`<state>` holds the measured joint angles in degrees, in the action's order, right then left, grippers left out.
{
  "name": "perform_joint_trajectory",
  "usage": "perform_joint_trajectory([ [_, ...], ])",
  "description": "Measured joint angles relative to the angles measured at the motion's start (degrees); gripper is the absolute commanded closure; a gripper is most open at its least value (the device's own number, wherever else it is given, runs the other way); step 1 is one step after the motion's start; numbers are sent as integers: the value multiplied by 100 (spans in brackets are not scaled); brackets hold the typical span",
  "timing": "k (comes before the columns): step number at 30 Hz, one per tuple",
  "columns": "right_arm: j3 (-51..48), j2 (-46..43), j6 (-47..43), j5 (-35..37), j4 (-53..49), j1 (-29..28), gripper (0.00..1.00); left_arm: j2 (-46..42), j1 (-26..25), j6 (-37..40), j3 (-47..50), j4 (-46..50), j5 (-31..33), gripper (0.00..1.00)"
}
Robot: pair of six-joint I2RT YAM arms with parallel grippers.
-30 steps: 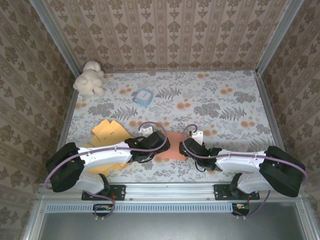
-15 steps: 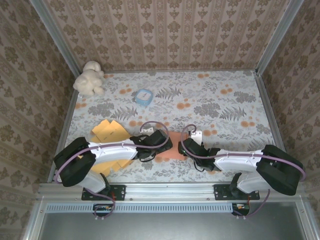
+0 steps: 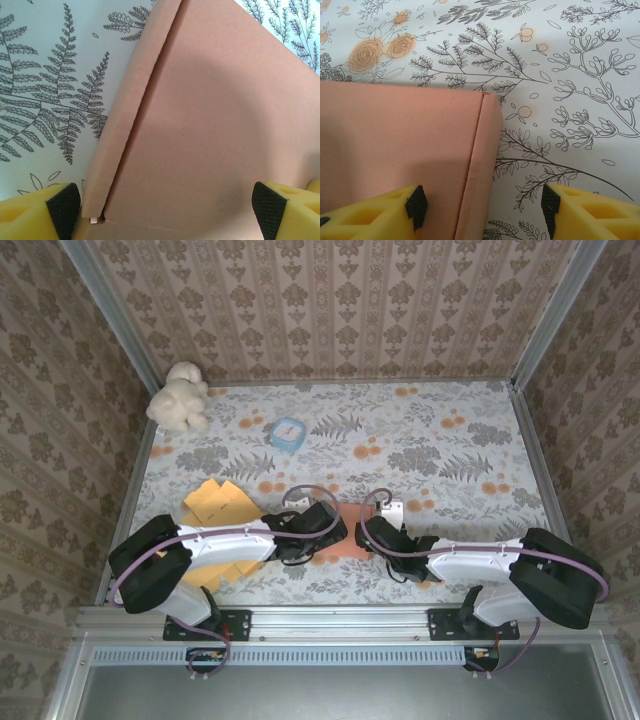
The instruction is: Fold the paper box
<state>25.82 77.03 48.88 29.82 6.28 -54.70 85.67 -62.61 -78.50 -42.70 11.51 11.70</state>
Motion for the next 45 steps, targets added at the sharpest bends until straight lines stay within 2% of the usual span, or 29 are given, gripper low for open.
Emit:
perform_joint_trajectory([
  [18,48,140,83,151,107,-72,34,-118,2,-52,48,44,127,13],
  [26,46,-240,83,144,-501,-308,35,-155,7,-63,118,35,164,13],
  [38,46,-715,267,326,-1309,-979,35,-179,13,-87,149,-9,162,16],
  [45,46,-881,273,514,-1502,-1043,37,-179,13,-90,175,-57,164,17],
])
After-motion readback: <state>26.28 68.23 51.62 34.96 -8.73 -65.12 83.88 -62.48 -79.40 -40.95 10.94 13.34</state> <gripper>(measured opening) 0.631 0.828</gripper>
